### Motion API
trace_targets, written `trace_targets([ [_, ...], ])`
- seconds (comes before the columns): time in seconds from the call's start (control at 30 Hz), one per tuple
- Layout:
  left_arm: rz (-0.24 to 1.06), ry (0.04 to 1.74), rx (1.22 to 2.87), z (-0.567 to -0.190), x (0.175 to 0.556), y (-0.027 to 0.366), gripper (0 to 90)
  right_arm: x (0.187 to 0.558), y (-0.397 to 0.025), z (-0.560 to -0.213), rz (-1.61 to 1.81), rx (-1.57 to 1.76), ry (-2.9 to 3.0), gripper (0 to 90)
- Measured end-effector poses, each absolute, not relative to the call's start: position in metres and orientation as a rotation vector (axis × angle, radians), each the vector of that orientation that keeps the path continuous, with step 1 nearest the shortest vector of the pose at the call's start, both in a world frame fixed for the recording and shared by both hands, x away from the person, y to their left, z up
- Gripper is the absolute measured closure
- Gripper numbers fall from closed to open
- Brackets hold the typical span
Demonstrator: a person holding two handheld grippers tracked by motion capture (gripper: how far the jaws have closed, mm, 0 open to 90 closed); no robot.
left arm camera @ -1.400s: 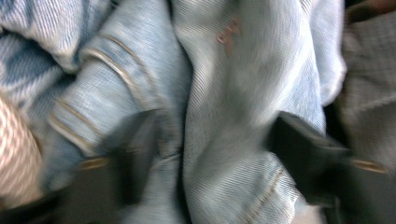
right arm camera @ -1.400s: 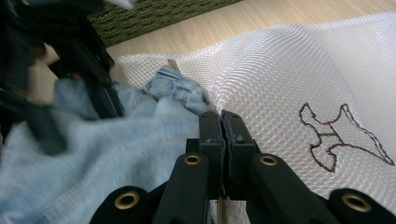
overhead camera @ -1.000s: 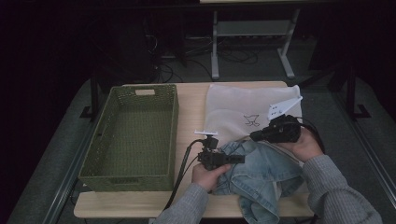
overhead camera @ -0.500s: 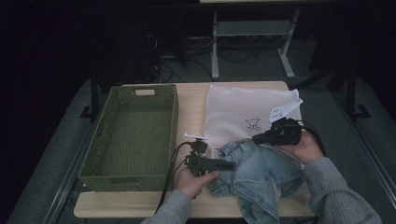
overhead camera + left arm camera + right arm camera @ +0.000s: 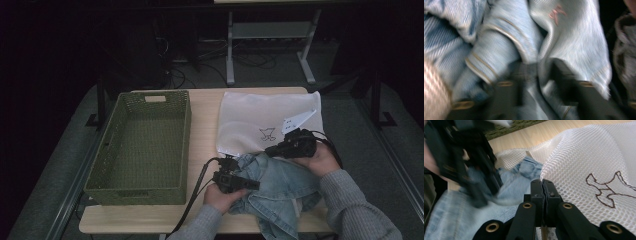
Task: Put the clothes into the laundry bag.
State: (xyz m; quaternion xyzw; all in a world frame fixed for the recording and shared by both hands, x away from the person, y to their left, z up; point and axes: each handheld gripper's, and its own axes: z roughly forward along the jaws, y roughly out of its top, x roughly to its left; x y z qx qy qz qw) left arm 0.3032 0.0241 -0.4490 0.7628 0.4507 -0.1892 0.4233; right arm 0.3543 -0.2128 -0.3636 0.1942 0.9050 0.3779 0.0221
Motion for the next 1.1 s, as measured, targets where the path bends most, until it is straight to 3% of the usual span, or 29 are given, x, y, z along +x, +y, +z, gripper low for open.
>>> trace_targets([
  [0.13,-0.547,1.099,1.781,-0.452,0.309,0.025,83.7,0.352,-0.214,-0.362,1.169,0.587,2.805,87.6],
  [0.3,-0.565,1.055,1.670,-0.430,0.318,0.024,86.3,0.349,-0.217,-0.356,1.199,0.580,2.795,87.6],
  [0.43,-0.530,1.061,1.723,-0.430,0.317,0.022,85.3,0.346,-0.217,-0.352,1.210,0.564,2.788,87.6],
  [0.5,-0.538,1.079,1.721,-0.433,0.315,0.029,81.5,0.347,-0.218,-0.355,1.189,0.577,2.796,87.6],
  [0.7,-0.511,1.101,1.763,-0.424,0.307,0.055,58.9,0.353,-0.224,-0.363,1.172,0.618,2.803,87.6],
  [1.1,-0.375,1.226,1.896,-0.430,0.304,0.068,35.7,0.353,-0.238,-0.367,1.162,0.668,2.795,87.6],
])
